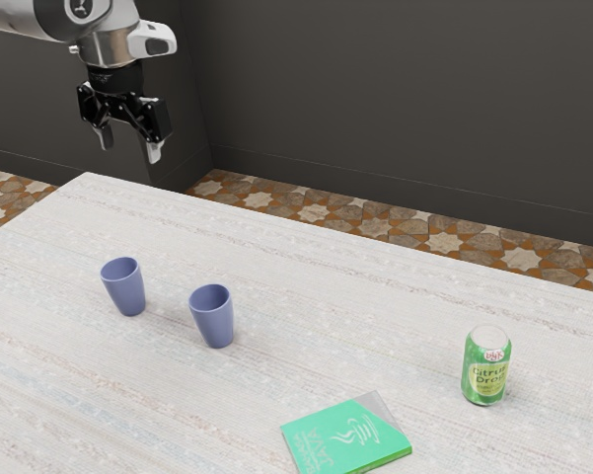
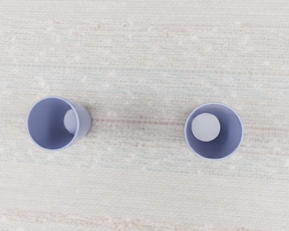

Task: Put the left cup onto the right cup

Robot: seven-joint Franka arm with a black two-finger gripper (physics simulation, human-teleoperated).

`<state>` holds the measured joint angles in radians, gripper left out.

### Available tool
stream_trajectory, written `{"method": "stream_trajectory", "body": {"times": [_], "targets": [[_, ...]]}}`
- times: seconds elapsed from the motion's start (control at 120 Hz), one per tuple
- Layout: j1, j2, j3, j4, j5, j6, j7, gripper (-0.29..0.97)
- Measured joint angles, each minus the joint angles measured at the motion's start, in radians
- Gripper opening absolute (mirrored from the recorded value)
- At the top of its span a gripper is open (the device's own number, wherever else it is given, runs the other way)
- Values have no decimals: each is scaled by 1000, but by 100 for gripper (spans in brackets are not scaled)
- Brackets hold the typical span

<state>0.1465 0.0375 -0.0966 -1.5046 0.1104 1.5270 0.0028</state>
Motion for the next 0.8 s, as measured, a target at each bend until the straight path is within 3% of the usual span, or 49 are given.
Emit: {"method": "stream_trajectory", "body": {"times": [0.133, 0.55, 0.8], "targets": [[-8, 4, 9, -14, 0, 13, 1, 68], [-34, -37, 113, -411, 45, 310, 12, 68], [-43, 5, 195, -467, 51, 487, 49, 68]]}}
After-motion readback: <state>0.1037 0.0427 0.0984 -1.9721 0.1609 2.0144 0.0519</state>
